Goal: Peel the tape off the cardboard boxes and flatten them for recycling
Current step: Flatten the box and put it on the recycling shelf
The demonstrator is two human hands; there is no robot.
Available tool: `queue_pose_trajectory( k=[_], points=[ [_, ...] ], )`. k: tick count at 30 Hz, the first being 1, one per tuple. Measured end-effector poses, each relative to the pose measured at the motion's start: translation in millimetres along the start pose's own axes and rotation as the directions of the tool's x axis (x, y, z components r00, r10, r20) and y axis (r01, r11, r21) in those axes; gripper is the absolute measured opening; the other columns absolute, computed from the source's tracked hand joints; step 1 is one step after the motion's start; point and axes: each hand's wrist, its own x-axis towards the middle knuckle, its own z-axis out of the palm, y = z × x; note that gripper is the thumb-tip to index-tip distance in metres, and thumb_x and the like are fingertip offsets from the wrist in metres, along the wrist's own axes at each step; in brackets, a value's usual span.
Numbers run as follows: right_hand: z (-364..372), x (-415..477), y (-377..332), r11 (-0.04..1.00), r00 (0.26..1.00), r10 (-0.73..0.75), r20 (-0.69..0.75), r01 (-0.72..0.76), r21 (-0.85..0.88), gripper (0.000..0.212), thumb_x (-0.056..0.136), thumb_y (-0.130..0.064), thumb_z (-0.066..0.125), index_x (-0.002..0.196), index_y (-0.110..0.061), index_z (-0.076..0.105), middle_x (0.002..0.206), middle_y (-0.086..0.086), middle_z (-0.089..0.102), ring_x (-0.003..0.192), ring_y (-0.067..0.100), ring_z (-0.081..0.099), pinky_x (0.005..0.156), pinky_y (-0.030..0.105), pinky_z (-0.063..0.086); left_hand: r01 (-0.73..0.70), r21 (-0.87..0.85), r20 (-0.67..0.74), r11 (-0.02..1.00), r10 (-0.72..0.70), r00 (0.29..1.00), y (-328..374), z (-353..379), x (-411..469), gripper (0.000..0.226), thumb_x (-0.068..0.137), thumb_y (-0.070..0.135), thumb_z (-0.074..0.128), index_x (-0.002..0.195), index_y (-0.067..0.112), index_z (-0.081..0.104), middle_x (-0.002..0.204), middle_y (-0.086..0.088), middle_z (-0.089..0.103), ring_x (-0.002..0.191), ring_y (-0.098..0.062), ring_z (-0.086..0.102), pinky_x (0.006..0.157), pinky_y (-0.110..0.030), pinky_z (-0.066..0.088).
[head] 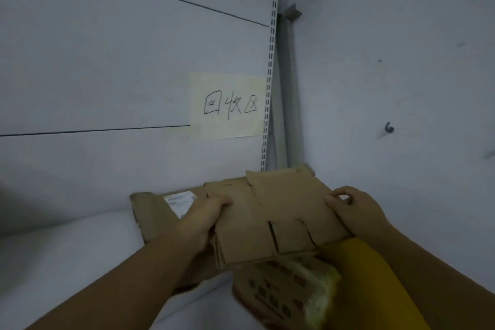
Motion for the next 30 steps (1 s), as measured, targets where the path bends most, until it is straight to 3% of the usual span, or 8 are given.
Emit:
queue_pose_trajectory(
  k=[5,9,12,14,17,21,26,30],
  points=[
    [56.9,64.0,-20.4,0.993,0.988,-0.115,0.106,0.114,0.021,0.035,0.080,-0.048,0.065,0.105,-0.024,0.060,0.098,-0.003,0.053,0.088,0.015,0.050,0.076,0.027,0.037,-0.102,-0.018,-0.152,0.995,0.098,0.983,14.5,-30.5,36.3,0.052,0.082,0.010,0.060,0.131,0.009,0.043,0.107,-0.015,0.061,0.091,-0.034,0.062,0.070,-0.038,0.054],
    [98.9,103.2,-26.5,0.990,0.974,-0.130,0.184,0.138,-0.034,0.040,0.082,-0.046,0.062,0.114,-0.021,0.059,0.109,0.002,0.060,0.089,0.014,0.054,0.072,0.022,0.037,-0.218,0.450,-0.201,0.866,0.336,0.920,-1.9,-50.8,65.5,0.090,0.085,0.022,0.063,0.148,0.018,-0.002,0.155,-0.011,0.016,0.136,-0.031,0.029,0.106,-0.042,0.035],
    [124.1,117.7,-21.4,0.974,0.959,-0.178,0.220,0.203,-0.101,0.032,0.086,-0.043,0.058,0.106,-0.018,0.063,0.100,0.004,0.066,0.068,0.004,0.049,0.054,0.012,0.031,-0.235,0.860,0.021,0.453,0.428,0.904,-24.8,-60.2,84.4,0.069,0.086,0.043,0.055,0.144,0.024,0.023,0.152,-0.004,0.025,0.139,-0.022,0.022,0.112,-0.044,0.025],
    [137.3,122.9,-16.6,0.930,0.930,-0.257,0.264,0.312,-0.194,0.033,0.091,-0.040,0.053,0.111,-0.015,0.063,0.111,0.008,0.065,0.081,0.013,0.055,0.063,0.015,0.031,-0.196,0.949,0.087,0.246,0.395,0.915,-35.8,-62.2,93.3,0.054,0.087,0.054,0.042,0.135,0.031,0.036,0.145,0.003,0.034,0.135,-0.017,0.023,0.110,-0.043,0.025],
    [153.6,132.2,-14.5,0.804,0.825,-0.429,0.368,0.535,-0.262,0.033,0.094,-0.031,0.047,0.123,-0.018,0.060,0.130,0.005,0.057,0.112,0.023,0.054,0.097,0.026,0.035,-0.185,0.942,0.029,0.280,0.482,0.876,-44.5,-64.3,100.5,0.050,0.086,0.056,0.045,0.130,0.031,0.043,0.144,0.004,0.036,0.134,-0.017,0.025,0.107,-0.038,0.025],
    [161.9,141.7,-22.1,0.743,0.760,-0.473,0.445,0.616,-0.262,0.041,0.095,-0.031,0.043,0.132,-0.016,0.051,0.141,0.005,0.047,0.127,0.020,0.043,0.108,0.034,0.028,-0.072,0.932,-0.149,0.356,0.555,0.818,-40.5,-65.4,98.8,0.052,0.076,0.063,0.055,0.117,0.030,0.050,0.130,0.003,0.047,0.111,-0.015,0.047,0.091,-0.031,0.042],
    [153.0,138.5,-29.6,0.730,0.728,-0.478,0.490,0.640,-0.239,0.036,0.094,-0.036,0.042,0.111,-0.012,0.064,0.115,0.007,0.065,0.100,0.021,0.058,0.089,0.030,0.043,0.069,0.955,-0.217,0.289,0.520,0.826,-28.2,-53.1,85.8,0.054,0.072,0.069,0.054,0.109,0.031,0.054,0.113,0.008,0.054,0.087,-0.005,0.046,0.069,-0.021,0.035],
    [132.2,127.0,-47.5,0.763,0.660,-0.395,0.639,0.623,-0.172,0.050,0.096,-0.037,0.044,0.138,-0.009,0.041,0.142,0.011,0.046,0.124,0.021,0.047,0.093,0.021,0.033,0.178,0.982,-0.183,0.059,0.500,0.847,-15.2,-45.2,71.5,0.058,0.075,0.071,0.048,0.113,0.028,0.060,0.117,0.001,0.057,0.108,-0.018,0.048,0.092,-0.030,0.036]
  ],
)
